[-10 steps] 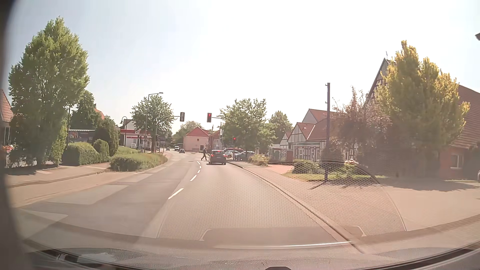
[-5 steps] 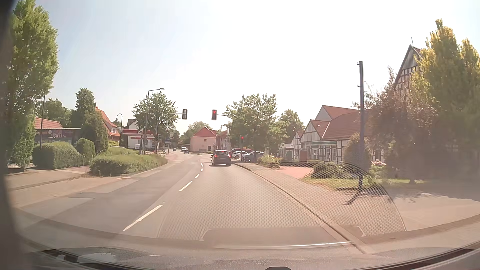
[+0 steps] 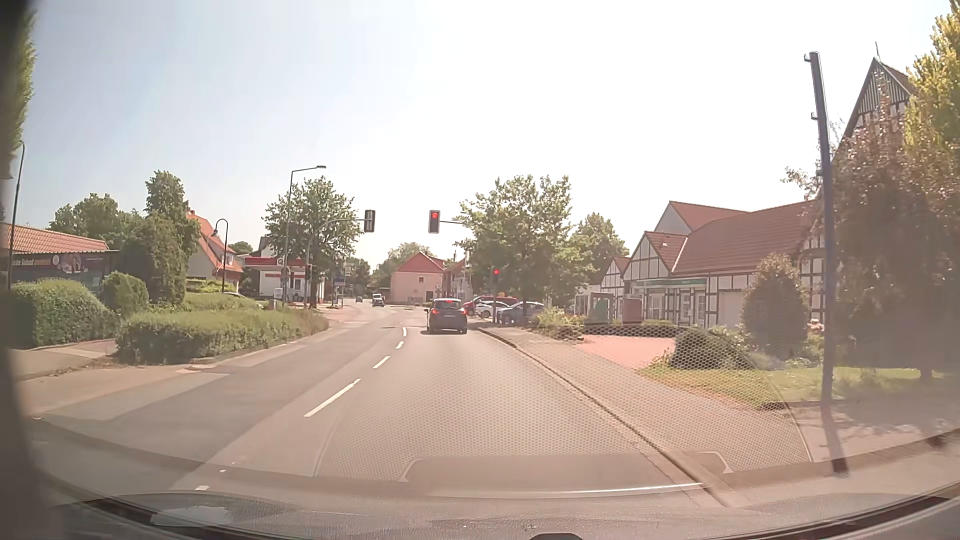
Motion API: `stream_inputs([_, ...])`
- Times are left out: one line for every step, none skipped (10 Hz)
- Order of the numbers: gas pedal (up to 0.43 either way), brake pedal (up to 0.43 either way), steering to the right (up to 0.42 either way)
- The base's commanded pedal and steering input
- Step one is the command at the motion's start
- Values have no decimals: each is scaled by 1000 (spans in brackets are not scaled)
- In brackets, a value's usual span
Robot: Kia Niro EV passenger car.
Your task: Follow the waypoints while adhering to traffic rules and regulations
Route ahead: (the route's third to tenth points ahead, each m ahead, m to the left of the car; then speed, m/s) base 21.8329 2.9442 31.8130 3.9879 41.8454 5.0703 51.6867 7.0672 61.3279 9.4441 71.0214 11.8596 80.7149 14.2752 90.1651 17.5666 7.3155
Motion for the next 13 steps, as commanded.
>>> stream_inputs([28, 0, -28])
stream_inputs([28, 0, -28])
stream_inputs([28, 0, -28])
stream_inputs([8, 0, -28])
stream_inputs([0, 0, -28])
stream_inputs([0, 0, -28])
stream_inputs([0, 0, -28])
stream_inputs([0, 0, -28])
stream_inputs([0, 0, -28])
stream_inputs([0, 0, -28])
stream_inputs([0, 0, -28])
stream_inputs([0, 0, -29])
stream_inputs([0, 0, -28])
